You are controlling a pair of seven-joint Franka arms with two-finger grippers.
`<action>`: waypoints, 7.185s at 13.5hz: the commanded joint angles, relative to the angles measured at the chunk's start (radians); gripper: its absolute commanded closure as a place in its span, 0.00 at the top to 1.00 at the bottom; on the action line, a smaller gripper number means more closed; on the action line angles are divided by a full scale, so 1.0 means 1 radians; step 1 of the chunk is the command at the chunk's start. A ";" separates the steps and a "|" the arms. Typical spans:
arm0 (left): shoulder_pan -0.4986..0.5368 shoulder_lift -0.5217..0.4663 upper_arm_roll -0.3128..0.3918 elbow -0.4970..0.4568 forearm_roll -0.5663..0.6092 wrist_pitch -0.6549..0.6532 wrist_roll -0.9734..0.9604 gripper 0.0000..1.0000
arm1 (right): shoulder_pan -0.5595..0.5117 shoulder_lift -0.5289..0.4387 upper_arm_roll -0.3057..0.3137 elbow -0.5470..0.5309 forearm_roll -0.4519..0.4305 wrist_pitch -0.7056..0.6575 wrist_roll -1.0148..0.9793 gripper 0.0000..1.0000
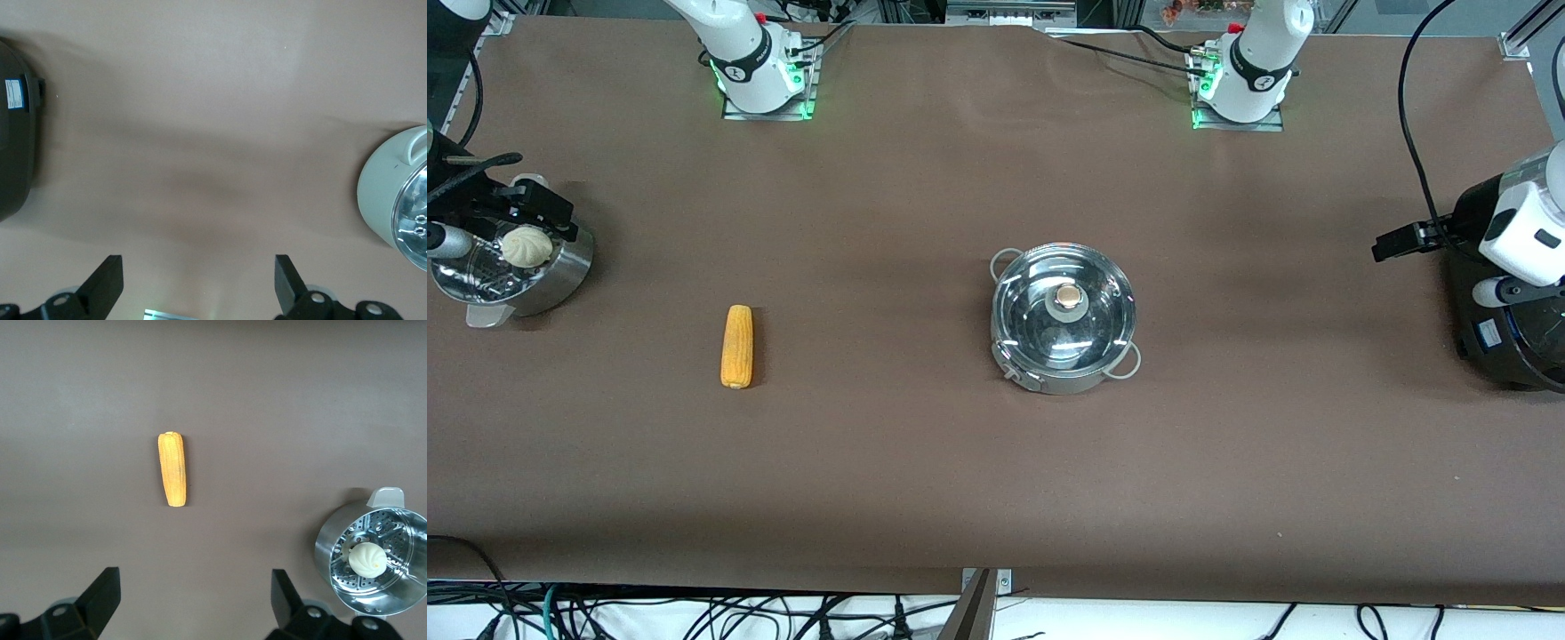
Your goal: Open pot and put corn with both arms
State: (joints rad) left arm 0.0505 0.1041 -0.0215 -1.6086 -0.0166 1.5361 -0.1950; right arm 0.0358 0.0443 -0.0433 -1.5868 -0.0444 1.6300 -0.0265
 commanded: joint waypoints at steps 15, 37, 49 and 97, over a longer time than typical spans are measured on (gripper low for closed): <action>-0.011 -0.058 0.002 -0.033 -0.010 0.007 0.017 1.00 | -0.013 0.017 0.007 0.030 0.006 -0.019 -0.018 1.00; -0.015 -0.058 -0.008 -0.031 -0.029 -0.024 0.005 1.00 | -0.033 0.017 0.005 0.028 0.009 -0.019 -0.015 1.00; -0.075 -0.012 -0.149 -0.031 -0.111 0.027 -0.204 1.00 | -0.037 0.048 0.007 0.030 0.008 -0.007 -0.013 1.00; -0.455 0.450 -0.207 0.092 0.029 0.481 -0.643 0.62 | 0.045 0.396 0.051 -0.356 0.064 0.841 0.163 1.00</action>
State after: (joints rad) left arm -0.3938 0.5372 -0.2342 -1.5477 -0.0184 2.0201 -0.8265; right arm 0.0832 0.4474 0.0037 -1.8857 0.0107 2.3824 0.1356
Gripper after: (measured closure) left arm 0.295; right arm 0.000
